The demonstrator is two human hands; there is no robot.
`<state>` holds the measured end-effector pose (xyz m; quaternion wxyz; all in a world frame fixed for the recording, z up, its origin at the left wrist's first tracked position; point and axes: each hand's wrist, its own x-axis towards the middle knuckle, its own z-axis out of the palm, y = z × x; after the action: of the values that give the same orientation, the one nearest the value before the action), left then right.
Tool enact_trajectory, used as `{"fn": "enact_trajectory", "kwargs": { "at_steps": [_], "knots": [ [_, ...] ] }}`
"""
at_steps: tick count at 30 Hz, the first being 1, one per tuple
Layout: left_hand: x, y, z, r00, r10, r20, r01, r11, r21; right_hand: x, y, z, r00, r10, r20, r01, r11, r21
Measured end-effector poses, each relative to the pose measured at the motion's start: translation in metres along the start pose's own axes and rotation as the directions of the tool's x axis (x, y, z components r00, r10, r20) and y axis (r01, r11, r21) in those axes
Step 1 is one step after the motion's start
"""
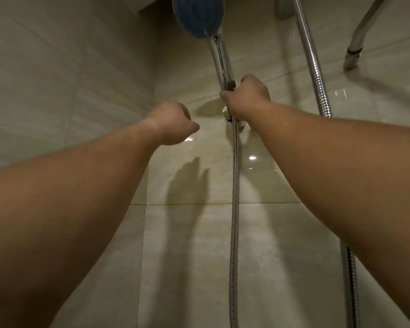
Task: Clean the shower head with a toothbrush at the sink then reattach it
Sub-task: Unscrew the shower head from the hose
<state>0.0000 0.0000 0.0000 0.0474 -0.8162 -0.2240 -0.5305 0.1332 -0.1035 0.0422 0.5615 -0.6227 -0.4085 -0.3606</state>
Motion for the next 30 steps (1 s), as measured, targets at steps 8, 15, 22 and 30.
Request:
{"fn": "enact_trajectory", "kwargs": {
  "at_steps": [8, 15, 22, 30],
  "knots": [
    [0.009, -0.005, 0.009, 0.999, -0.041, 0.011, 0.041, 0.998, -0.039, 0.011, 0.007, 0.006, 0.997, -0.082, -0.008, 0.082, 0.996, 0.024],
    [0.019, -0.008, 0.009, 0.999, -0.037, -0.01, 0.037, 0.999, -0.04, 0.023, 0.012, 0.011, 0.982, -0.19, -0.01, 0.189, 0.982, -0.012],
    [0.016, -0.019, 0.003, 0.998, -0.063, 0.006, 0.063, 0.997, -0.032, 0.031, -0.009, 0.004, 0.947, -0.316, 0.046, 0.32, 0.939, -0.127],
    [0.01, -0.037, -0.023, 0.981, -0.195, 0.001, 0.17, 0.854, -0.492, 0.02, -0.04, 0.011, 0.929, -0.362, 0.072, 0.369, 0.913, -0.175]
  ]
}}
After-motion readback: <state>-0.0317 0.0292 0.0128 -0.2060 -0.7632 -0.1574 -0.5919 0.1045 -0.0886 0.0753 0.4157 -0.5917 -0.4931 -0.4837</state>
